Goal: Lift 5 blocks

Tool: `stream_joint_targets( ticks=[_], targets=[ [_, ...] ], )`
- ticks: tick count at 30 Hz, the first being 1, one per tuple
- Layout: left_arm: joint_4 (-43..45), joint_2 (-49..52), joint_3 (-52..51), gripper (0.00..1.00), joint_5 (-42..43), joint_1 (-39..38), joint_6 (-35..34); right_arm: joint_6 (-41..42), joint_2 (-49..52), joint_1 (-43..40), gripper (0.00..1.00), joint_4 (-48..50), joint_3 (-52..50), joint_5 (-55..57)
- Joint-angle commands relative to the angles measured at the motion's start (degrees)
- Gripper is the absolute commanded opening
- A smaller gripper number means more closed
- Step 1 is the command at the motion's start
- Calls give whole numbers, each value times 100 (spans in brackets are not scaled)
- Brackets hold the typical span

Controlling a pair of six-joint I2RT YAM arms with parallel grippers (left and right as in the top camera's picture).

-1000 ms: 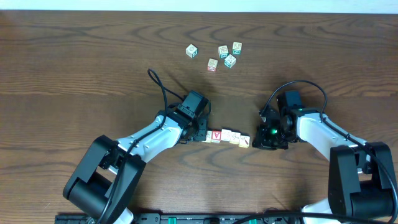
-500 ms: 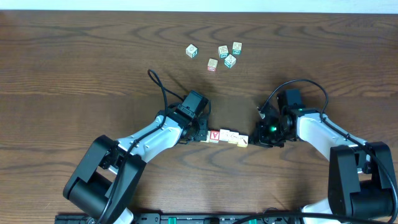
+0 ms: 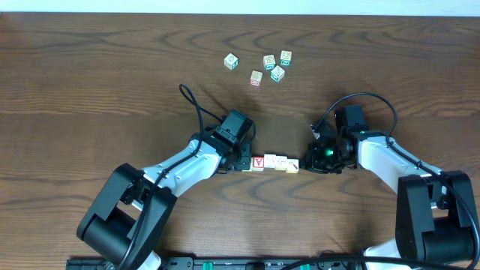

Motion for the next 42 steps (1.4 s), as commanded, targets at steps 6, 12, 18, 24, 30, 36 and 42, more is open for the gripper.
stream_joint_targets(
  ticks=[6,12,18,24,30,36,42],
  targets=[
    [-28,192,-179,8,232,-133,-111,48,42,50,1,-131,-35,599],
    [-28,192,-179,7,175,-133,-111,46,42,15,1,-452,48,1471],
    [-31,192,-179,8,85,-133,-114,0,35,-81,1,-688,321,1779],
    [-31,192,-179,8,79,-133,-111,-221,35,-94,1,-960,909,2002],
    [-31,192,-179,8,-48,-131,-111,-411,37,-61,1,-953,1482,2002],
    [-31,192,-179,8,-140,-127,-114,-420,37,225,1,-529,1746,2004],
    [-9,192,-179,8,-267,-24,-334,-24,98,586,1,33,1825,2004]
  ],
)
